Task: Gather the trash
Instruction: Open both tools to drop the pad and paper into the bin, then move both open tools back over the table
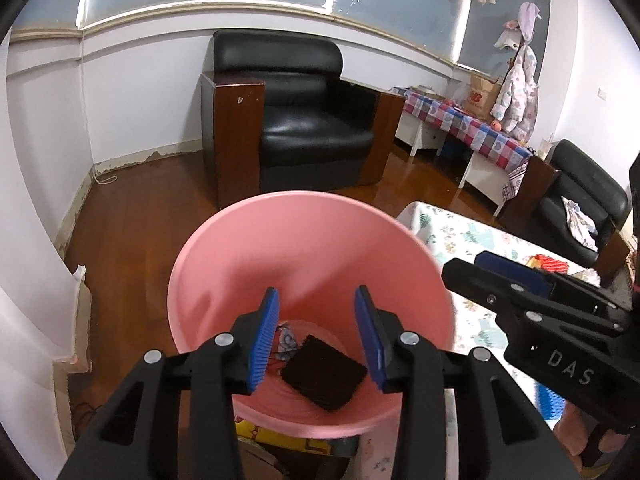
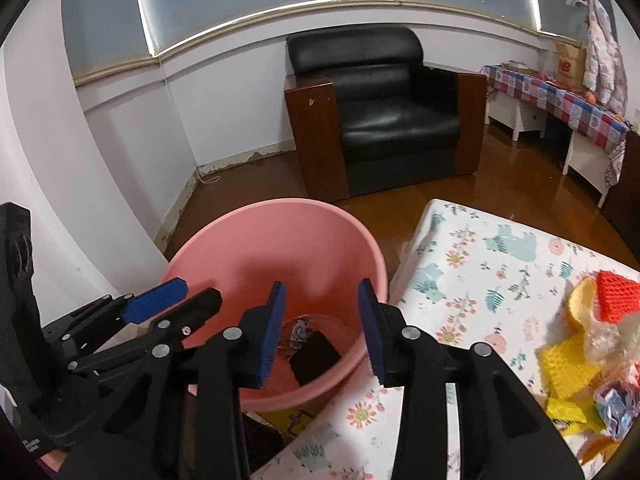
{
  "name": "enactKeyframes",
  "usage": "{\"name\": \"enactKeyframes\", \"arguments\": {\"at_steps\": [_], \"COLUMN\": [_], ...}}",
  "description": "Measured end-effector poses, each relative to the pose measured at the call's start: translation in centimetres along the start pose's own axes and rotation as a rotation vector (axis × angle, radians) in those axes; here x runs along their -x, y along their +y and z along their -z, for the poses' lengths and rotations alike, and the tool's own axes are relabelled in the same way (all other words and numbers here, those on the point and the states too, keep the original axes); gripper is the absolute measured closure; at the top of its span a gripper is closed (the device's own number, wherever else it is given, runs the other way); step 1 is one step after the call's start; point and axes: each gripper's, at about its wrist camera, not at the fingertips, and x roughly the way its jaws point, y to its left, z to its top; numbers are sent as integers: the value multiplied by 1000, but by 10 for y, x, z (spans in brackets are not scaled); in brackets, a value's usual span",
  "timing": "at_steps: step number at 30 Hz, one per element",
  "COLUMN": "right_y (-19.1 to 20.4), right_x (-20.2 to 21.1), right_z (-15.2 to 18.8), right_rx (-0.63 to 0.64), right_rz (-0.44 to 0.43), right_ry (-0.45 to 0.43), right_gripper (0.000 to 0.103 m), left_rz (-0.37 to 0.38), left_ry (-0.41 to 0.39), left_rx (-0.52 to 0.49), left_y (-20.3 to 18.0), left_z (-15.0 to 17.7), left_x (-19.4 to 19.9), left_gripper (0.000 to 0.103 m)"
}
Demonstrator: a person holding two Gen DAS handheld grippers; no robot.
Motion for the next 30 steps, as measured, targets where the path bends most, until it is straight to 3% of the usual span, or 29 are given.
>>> {"name": "enactKeyframes", "arguments": {"at_steps": [7, 18, 30], "right_y": [-23, -68, -97], "right_x": [36, 100, 138], "right_z": [18, 76, 126], "right_rx": [-48, -160, -258], "right_rz": [54, 176, 212], "right_ry": [-30, -37, -15], "right_gripper": [65, 65, 65], "left_rz": [45, 171, 238], "left_ry": [-7, 11, 29], "left_rx": [-18, -104, -196], "left_y": [-27, -103, -168], "left_z": [3, 21, 39], "left_x": [20, 40, 37], "left_gripper": [64, 62, 61]}}
